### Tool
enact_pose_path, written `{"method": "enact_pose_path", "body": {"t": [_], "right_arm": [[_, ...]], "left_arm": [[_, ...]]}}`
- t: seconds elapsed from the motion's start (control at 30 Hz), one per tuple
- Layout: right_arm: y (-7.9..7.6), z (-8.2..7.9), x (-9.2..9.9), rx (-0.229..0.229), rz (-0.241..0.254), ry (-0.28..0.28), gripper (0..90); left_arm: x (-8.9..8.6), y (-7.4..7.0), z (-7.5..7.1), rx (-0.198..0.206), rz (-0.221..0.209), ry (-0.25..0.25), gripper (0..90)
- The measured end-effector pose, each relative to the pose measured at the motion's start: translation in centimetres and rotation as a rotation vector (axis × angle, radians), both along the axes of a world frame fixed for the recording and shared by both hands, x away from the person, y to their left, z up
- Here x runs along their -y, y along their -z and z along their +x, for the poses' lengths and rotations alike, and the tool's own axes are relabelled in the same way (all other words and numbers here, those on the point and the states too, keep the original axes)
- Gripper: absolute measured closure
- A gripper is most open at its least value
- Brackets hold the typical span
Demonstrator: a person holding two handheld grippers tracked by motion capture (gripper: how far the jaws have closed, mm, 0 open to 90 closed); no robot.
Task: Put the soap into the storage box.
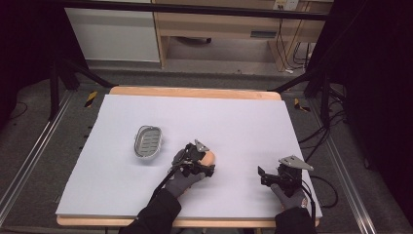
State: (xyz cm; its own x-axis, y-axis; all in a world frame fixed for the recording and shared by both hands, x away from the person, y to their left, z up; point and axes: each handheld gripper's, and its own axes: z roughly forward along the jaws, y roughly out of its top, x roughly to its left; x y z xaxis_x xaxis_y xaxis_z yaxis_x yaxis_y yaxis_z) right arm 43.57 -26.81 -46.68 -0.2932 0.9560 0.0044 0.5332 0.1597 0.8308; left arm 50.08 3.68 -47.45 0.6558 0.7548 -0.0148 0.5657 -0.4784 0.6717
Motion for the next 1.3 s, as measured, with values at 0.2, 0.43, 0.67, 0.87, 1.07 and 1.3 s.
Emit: {"method": "enact_pose_path", "body": {"t": [0.2, 0.43, 0.67, 0.87, 1.07, 1.3], "right_arm": [[0.01, 0.0, -0.01, 0.0, -0.001, -0.002, 6.2], [0.0, 0.0, 0.0, 0.001, -0.001, 0.0, 6.2], [-0.04, -0.03, 0.01, 0.001, 0.004, 0.001, 6.2], [-0.13, -0.02, -0.01, 0.004, 0.005, -0.004, 6.2], [-0.05, -0.03, -0.04, 0.002, 0.0, -0.001, 6.2], [0.1, 0.1, -0.12, -0.006, -0.004, -0.002, 6.2]], "left_arm": [[0.03, 0.1, 0.01, -0.008, -0.006, -0.004, 24.4], [-0.01, 0.04, 0.0, -0.01, 0.003, -0.015, 27.9], [0.08, 0.1, -0.08, -0.003, 0.016, -0.01, 27.9], [0.09, 0.06, -0.04, -0.006, 0.019, -0.015, 29.3], [0.16, 0.07, -0.1, -0.001, 0.023, -0.024, 30.9], [0.17, 0.04, -0.09, -0.003, 0.026, -0.029, 31.3]]}}
